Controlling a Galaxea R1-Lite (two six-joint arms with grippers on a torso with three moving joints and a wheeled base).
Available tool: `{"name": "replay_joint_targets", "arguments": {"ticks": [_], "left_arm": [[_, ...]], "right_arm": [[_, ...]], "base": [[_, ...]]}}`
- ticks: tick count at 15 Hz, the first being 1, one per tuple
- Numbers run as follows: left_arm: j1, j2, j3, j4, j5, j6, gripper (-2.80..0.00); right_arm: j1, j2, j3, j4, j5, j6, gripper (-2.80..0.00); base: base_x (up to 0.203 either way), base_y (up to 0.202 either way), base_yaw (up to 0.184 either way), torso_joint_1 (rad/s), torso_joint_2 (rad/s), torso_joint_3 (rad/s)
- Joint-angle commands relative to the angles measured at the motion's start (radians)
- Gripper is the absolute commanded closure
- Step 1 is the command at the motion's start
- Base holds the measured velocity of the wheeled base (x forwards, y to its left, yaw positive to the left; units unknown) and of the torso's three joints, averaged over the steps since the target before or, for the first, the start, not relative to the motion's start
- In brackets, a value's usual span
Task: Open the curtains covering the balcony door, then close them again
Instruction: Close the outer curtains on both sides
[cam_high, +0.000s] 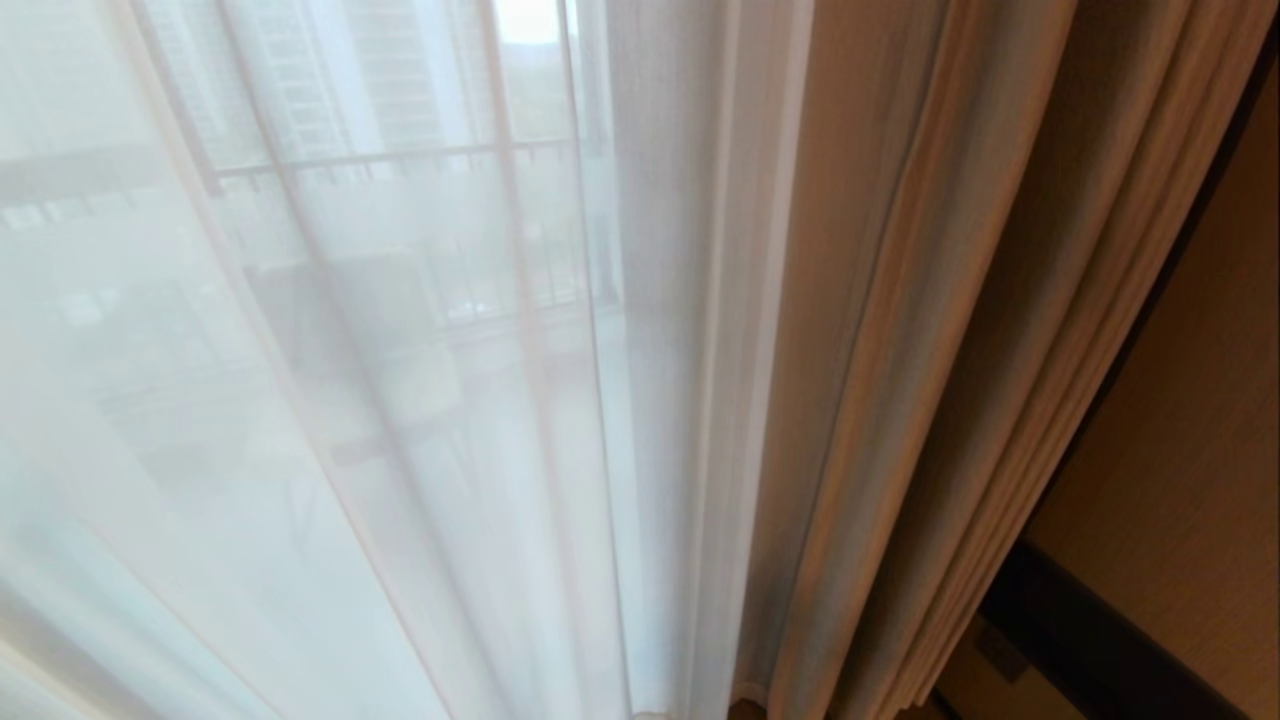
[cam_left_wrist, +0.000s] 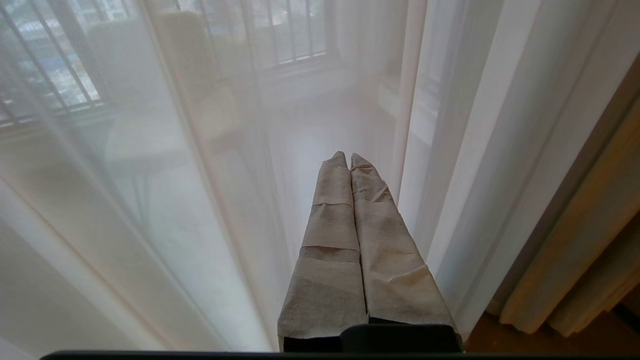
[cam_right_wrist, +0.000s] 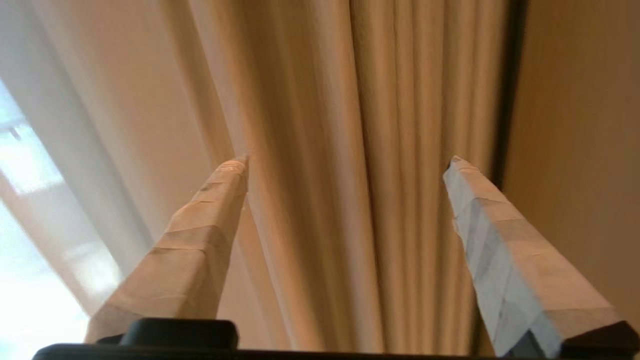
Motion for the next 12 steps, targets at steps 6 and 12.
{"name": "replay_joint_targets", "arguments": {"ticks": [6,12], "left_arm": [[0.000,0.000,0.000,0.000,0.000,0.000,0.00],[0.000,0.000,0.000,0.000,0.000,0.000,0.00]], "right_arm": [[0.114,0.321,-0.008,-0.414,0.003,0.064,-2.80],[0.150,0.577,-0.242,-0.482,0.001,0.051,-2.80]], "base": [[0.000,0.000,0.000,0.000,0.00,0.000],[0.000,0.000,0.000,0.000,0.00,0.000]]}}
